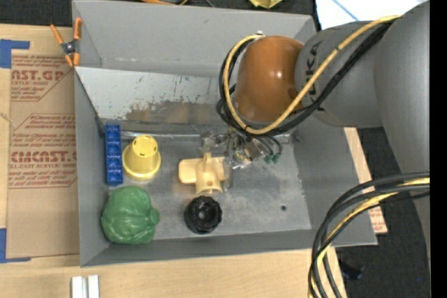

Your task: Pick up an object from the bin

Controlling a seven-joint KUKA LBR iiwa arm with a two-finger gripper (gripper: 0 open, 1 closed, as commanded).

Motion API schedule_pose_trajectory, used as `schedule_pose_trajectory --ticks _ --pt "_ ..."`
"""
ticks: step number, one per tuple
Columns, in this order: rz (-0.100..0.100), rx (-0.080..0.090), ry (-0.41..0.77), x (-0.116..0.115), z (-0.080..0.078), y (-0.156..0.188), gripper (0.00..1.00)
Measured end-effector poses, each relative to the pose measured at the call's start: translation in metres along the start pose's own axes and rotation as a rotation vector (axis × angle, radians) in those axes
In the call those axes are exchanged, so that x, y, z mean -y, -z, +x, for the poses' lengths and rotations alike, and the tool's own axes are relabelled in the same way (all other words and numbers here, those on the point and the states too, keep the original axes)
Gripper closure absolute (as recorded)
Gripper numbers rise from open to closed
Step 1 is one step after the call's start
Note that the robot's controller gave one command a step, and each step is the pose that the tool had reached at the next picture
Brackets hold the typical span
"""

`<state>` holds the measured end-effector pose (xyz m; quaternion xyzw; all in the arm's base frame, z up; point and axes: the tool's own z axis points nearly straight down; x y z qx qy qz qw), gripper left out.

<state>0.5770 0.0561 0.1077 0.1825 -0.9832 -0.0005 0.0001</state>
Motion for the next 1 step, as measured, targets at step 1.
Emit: schedule_pose_trajectory --ticks 1 --pt "0.003 0.009 0.000 0.0007 -0.0025 0.0304 1.00"
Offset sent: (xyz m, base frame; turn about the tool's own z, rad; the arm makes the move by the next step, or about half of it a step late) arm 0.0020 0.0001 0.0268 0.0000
